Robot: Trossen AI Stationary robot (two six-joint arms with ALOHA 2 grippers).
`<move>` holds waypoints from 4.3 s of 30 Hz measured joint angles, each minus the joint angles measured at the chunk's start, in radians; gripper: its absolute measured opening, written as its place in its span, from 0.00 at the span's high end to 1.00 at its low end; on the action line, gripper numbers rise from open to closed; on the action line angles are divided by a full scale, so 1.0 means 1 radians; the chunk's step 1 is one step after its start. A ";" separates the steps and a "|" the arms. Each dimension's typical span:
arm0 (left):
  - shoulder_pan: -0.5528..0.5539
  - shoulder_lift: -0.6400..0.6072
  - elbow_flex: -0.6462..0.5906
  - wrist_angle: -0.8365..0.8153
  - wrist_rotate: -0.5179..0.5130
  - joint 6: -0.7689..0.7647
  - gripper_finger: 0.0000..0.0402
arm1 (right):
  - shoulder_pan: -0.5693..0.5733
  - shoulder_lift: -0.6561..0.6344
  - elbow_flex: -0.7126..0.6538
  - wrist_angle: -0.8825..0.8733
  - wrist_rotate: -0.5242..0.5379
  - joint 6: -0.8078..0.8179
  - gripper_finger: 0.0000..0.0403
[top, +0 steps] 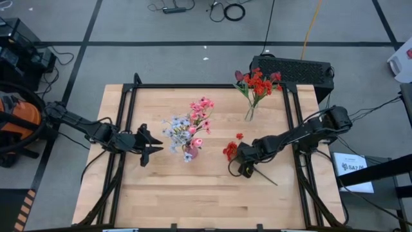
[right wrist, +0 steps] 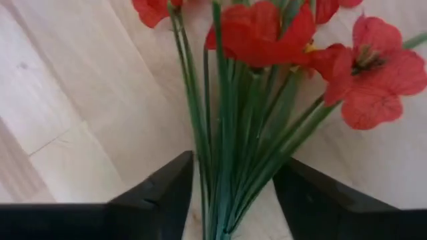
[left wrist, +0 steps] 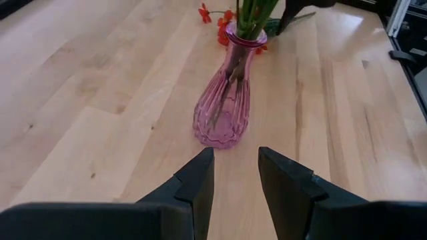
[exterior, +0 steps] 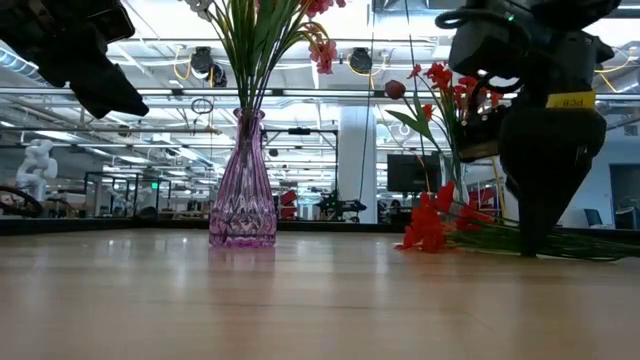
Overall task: Sort flowers into vase by color
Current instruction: Put the red flowers into the transparent vase
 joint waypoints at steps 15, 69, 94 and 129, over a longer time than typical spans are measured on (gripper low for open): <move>0.000 0.000 0.000 -0.006 -0.031 0.001 0.69 | 0.000 -0.167 0.040 -0.077 0.023 -0.021 0.99; 0.000 0.000 0.000 0.003 -0.079 -0.001 0.69 | -0.424 -0.751 -0.430 1.170 0.669 -0.972 1.00; 0.000 0.000 0.000 0.002 -0.080 0.000 0.69 | -0.436 -0.507 -0.429 1.117 0.651 -0.813 0.92; 0.000 0.000 0.000 0.002 -0.080 0.001 0.69 | -0.434 -0.630 0.232 -0.152 0.304 -0.407 0.59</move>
